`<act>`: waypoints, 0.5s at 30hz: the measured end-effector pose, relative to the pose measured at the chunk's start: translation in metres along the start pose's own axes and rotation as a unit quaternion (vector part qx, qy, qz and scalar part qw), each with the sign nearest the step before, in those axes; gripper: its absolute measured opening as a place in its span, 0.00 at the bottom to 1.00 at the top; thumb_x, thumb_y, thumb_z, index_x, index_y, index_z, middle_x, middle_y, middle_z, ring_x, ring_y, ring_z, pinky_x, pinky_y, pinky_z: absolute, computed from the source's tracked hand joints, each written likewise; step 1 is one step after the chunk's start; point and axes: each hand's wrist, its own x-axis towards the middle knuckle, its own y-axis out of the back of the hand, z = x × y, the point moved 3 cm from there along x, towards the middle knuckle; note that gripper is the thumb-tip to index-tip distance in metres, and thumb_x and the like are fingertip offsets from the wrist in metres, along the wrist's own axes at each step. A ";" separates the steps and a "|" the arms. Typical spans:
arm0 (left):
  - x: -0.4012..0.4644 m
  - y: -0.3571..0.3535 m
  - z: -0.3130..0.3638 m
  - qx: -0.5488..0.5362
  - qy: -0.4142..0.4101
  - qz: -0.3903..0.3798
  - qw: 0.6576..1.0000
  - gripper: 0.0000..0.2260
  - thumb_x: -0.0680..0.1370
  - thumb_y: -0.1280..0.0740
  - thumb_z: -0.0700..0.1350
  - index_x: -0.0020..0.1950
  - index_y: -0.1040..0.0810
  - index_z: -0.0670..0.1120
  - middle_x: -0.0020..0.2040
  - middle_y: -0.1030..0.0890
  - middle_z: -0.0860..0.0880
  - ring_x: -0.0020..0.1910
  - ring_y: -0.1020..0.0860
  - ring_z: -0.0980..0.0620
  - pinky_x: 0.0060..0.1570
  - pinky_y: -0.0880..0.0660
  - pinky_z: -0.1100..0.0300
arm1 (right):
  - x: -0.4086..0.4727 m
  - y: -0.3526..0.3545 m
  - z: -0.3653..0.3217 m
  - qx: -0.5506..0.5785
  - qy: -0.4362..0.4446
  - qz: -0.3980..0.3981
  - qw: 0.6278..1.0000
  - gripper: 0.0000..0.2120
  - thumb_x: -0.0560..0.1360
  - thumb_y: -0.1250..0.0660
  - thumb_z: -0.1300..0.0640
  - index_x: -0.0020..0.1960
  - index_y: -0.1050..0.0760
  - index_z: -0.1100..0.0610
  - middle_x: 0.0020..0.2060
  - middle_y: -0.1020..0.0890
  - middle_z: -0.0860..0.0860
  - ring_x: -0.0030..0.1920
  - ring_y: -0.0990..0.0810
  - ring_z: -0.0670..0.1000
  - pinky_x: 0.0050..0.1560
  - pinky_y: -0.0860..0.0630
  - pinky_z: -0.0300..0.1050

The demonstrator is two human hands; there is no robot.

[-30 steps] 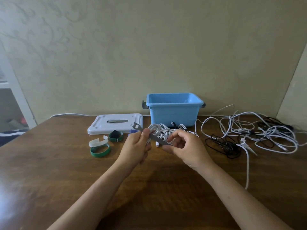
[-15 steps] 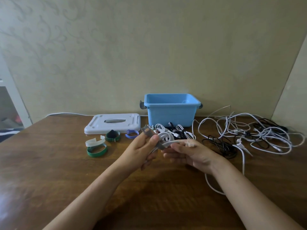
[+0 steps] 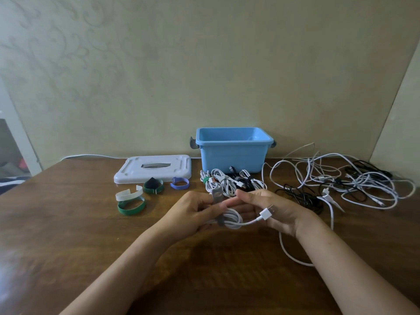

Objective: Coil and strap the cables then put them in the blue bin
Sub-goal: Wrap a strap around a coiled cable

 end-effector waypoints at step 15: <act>0.004 0.001 -0.001 0.132 0.011 0.041 0.990 0.14 0.82 0.38 0.53 0.42 0.19 0.49 0.35 0.20 0.53 0.33 0.23 0.55 0.38 0.24 0.50 | 0.005 -0.010 -0.006 -0.212 0.117 0.106 0.964 0.08 0.73 0.24 0.61 0.51 0.14 0.52 0.46 0.12 0.49 0.50 0.13 0.47 0.53 0.19 0.40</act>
